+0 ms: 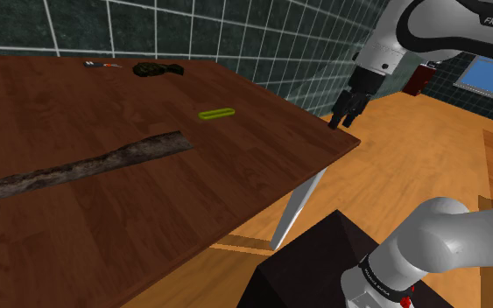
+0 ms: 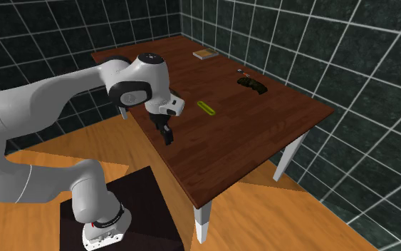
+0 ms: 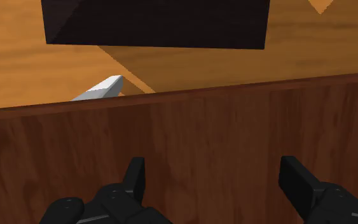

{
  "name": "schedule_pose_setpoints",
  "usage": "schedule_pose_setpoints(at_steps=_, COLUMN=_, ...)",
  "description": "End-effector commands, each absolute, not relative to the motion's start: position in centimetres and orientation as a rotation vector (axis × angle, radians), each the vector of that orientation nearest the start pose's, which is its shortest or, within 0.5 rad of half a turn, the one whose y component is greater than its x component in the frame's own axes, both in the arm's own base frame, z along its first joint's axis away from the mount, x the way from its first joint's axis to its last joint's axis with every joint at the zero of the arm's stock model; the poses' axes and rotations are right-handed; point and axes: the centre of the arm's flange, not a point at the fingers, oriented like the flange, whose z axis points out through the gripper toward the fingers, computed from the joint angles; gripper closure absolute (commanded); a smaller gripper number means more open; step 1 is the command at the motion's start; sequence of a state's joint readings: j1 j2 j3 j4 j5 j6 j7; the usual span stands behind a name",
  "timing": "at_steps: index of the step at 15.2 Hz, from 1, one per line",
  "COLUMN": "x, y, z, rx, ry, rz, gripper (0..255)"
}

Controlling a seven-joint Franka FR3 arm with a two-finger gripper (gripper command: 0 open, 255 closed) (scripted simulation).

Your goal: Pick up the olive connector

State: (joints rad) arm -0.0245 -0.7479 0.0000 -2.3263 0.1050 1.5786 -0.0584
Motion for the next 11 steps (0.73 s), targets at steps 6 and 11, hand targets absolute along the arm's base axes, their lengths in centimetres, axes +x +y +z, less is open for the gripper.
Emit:
schedule_pose_setpoints(at_steps=6, x=34.3, y=6.6, z=58.9, rx=-3.037, ry=0.309, rz=-0.001, gripper=0)
schedule_pose_setpoints(at_steps=11, x=38.1, y=12.2, z=58.2, rx=-2.996, ry=0.667, rz=0.005, gripper=0)
